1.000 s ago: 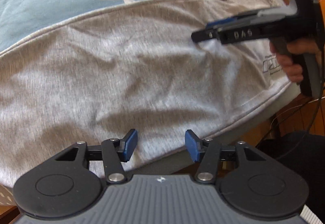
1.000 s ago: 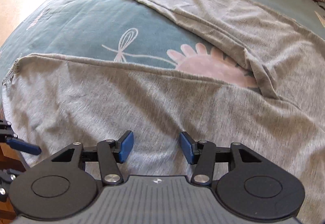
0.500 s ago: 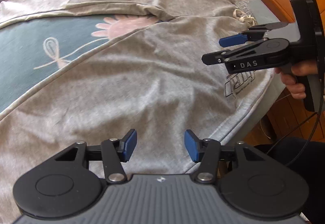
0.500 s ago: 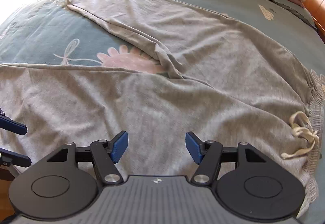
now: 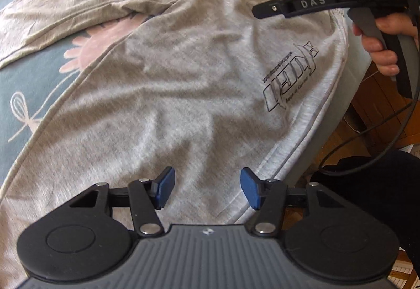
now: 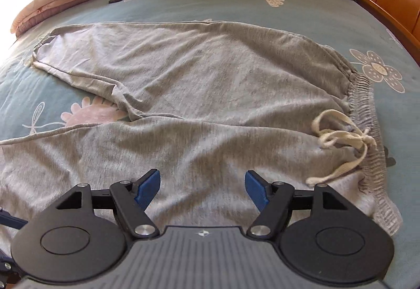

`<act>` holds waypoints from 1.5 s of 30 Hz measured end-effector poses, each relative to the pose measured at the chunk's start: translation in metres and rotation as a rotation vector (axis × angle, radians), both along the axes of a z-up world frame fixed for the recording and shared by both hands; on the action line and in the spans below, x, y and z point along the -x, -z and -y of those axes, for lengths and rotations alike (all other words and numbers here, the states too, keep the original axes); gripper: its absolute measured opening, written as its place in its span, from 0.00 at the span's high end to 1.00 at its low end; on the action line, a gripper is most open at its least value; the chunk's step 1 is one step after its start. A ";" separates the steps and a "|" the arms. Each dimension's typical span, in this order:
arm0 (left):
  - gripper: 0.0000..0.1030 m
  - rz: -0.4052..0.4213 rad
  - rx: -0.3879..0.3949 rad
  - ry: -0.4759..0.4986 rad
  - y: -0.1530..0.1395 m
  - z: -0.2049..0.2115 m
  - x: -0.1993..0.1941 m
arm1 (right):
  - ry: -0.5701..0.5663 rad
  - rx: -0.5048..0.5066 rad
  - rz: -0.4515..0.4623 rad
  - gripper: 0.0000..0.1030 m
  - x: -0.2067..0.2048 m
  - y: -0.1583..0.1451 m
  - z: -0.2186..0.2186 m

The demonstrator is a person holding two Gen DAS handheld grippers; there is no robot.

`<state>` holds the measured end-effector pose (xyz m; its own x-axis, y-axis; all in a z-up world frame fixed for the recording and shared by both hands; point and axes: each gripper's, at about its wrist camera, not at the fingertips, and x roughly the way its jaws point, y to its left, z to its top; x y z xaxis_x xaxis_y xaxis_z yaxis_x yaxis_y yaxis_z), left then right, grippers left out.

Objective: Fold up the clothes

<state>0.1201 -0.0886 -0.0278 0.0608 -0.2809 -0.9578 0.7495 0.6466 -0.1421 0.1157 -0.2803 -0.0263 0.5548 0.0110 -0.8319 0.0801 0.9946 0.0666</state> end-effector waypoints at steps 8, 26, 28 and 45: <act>0.46 -0.038 0.149 0.199 0.005 0.089 0.015 | 0.147 0.061 -0.089 0.27 0.055 0.020 0.074; 0.39 -0.079 0.118 0.277 0.021 0.119 0.028 | -0.061 0.014 -0.029 0.23 0.084 0.015 0.060; 0.38 -0.133 0.122 0.250 0.029 0.116 0.031 | -0.107 0.038 -0.079 0.23 0.082 0.027 0.050; 0.09 -0.116 0.064 0.317 0.024 0.067 0.040 | -0.183 0.075 -0.160 0.00 0.096 0.042 0.043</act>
